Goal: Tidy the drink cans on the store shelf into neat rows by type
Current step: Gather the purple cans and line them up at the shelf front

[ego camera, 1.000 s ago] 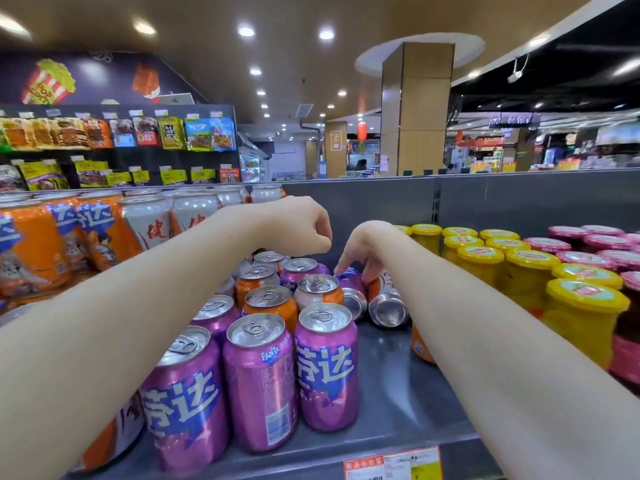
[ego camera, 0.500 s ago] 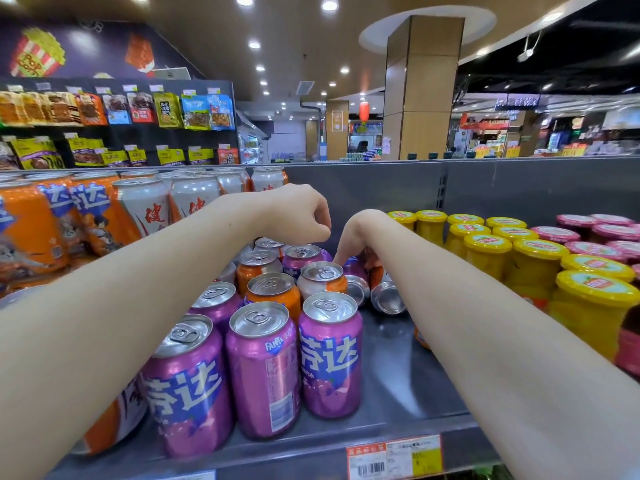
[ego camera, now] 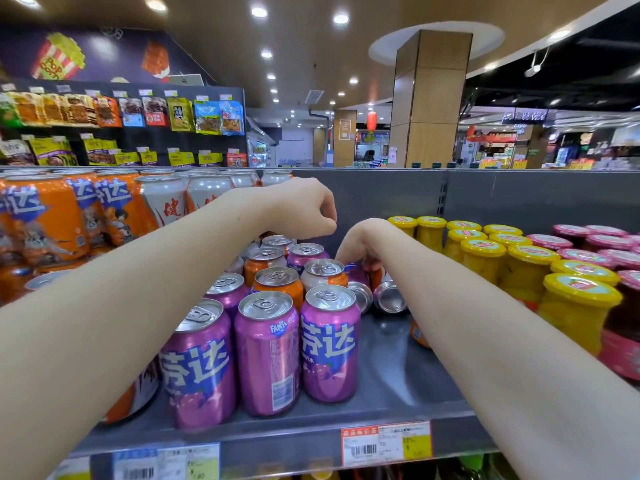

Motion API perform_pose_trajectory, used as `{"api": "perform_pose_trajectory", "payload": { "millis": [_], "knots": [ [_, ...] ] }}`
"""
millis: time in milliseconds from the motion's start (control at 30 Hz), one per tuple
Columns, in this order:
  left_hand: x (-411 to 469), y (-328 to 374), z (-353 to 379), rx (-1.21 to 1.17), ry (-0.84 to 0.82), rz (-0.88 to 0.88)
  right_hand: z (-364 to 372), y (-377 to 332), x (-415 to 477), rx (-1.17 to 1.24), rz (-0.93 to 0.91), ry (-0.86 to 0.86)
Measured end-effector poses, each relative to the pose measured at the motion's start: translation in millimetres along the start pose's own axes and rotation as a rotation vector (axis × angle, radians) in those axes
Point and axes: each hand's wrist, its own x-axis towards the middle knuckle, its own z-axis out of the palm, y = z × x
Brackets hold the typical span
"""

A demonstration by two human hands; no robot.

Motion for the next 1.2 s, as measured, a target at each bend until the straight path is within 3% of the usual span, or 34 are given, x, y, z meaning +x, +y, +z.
{"api": "perform_pose_trajectory", "payload": {
  "millis": [100,200,367,533,700,933,1200],
  "knots": [
    [-5.7,3.1,1.9,-0.008,-0.001,-0.006,5.1,-2.3,1.1,-0.038,0.008,-0.087],
    [-12.2,4.9,1.3,-0.018,0.01,-0.008,7.2,2.4,-1.7,-0.006,-0.055,-0.054],
    [-25.5,10.9,-7.9,-0.05,0.106,-0.034,0.3,13.3,-46.2,-0.006,-0.332,0.215],
    [-37.2,21.2,1.3,-0.075,0.173,-0.031,11.1,36.8,-86.0,-0.172,-0.456,0.362],
    [-46.0,35.4,23.7,-0.13,0.122,-0.036,19.5,67.6,-104.6,-0.246,-0.504,0.419],
    [-43.5,47.2,38.0,-0.185,-0.015,-0.045,26.7,83.6,-110.5,-0.119,-0.638,0.455],
    [-42.6,65.0,35.6,-0.169,-0.161,-0.03,21.1,104.8,-124.8,-0.089,-0.666,0.347]
  ]
}}
